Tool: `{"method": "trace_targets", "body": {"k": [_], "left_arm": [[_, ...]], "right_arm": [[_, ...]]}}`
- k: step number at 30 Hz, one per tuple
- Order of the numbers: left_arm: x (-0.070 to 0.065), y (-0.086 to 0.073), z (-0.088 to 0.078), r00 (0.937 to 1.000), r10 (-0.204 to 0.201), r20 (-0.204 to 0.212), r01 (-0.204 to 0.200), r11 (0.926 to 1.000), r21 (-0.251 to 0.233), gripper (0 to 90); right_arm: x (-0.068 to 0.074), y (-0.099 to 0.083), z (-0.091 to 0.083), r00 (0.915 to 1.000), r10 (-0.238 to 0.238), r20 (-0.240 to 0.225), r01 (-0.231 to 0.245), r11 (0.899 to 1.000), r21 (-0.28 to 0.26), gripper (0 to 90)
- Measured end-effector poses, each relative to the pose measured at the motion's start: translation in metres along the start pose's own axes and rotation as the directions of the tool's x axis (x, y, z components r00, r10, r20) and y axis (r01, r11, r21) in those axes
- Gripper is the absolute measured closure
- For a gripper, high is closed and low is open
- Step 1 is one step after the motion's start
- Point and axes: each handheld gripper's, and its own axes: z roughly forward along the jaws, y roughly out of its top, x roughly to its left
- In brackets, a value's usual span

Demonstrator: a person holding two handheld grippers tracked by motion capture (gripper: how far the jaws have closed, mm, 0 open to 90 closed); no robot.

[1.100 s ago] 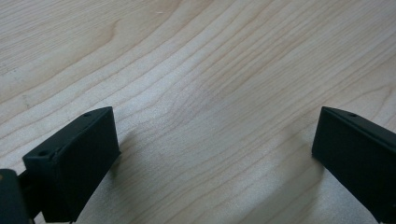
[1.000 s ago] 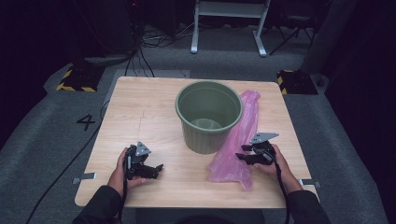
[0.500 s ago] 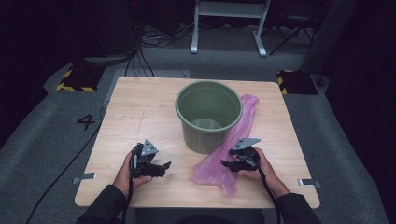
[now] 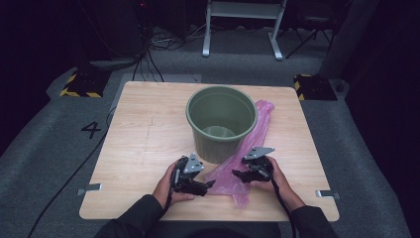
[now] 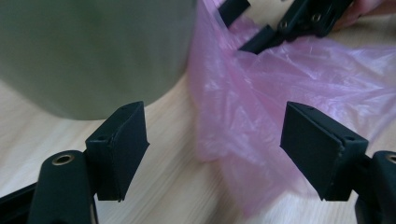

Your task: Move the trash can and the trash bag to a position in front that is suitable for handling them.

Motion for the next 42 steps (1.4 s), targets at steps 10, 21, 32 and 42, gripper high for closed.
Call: {"method": "trace_targets", "body": {"k": [10,21,32,42], "left_arm": [[0.004,-0.004,0.024,0.9984,0.039,0.041,-0.04,0.9988,0.027,54.4],[0.009,-0.011,0.025,0.9985,0.048,0.024,-0.05,0.9966,0.065,51.4],[0.028,-0.024,0.01,0.9984,0.049,0.029,-0.051,0.9957,0.077,41.4],[0.049,-0.04,-0.01,0.9994,0.031,0.013,-0.032,0.9956,0.088,36.8]], "right_arm": [[-0.001,-0.001,-0.001,1.0,0.004,0.0,-0.004,1.0,-0.005,34.4],[-0.01,-0.001,-0.021,0.9998,0.013,0.011,-0.013,0.997,-0.075,28.3],[-0.049,-0.012,-0.054,0.9861,0.123,0.111,-0.104,0.981,-0.163,23.8],[-0.073,-0.022,-0.057,0.9476,0.219,0.232,-0.187,0.97,-0.155,24.0]]}}
